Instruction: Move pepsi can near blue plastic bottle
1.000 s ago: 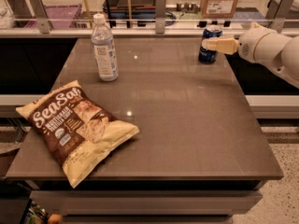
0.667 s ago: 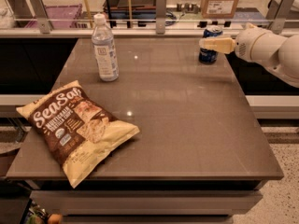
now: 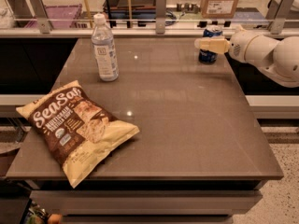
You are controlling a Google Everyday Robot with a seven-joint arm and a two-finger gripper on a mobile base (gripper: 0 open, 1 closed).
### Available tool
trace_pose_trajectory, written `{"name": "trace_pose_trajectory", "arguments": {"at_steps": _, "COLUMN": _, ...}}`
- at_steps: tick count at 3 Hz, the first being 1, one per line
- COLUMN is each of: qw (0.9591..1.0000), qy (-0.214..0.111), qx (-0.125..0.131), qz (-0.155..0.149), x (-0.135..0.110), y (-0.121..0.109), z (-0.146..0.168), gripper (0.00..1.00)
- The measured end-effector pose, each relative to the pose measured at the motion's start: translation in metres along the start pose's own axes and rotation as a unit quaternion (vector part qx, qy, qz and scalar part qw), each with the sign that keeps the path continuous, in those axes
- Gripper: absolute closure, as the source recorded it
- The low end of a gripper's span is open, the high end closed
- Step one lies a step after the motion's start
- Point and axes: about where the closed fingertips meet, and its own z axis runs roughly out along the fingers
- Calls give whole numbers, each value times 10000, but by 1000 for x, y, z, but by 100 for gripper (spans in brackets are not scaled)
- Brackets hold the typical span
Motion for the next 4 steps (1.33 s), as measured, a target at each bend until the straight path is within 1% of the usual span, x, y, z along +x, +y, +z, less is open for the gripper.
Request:
{"name": "trace_pose_trajectory", "arguments": {"at_steps": 1, "qw": 9998, "qy": -18, "qx": -151, "qz": 119, "x": 6, "y": 2, "z": 10, "gripper": 0}}
{"name": "trace_pose_trajectory", "arguments": {"at_steps": 2, "qw": 9998, "qy": -15, "qx": -161, "qz": 113, "x": 6, "y": 4, "z": 11, "gripper": 19}}
{"name": "trace_pose_trajectory", "arguments": {"at_steps": 4, "qw": 9997, "qy": -12, "qx": -200, "qz": 118, "x": 6, "y": 8, "z": 15, "gripper": 64}}
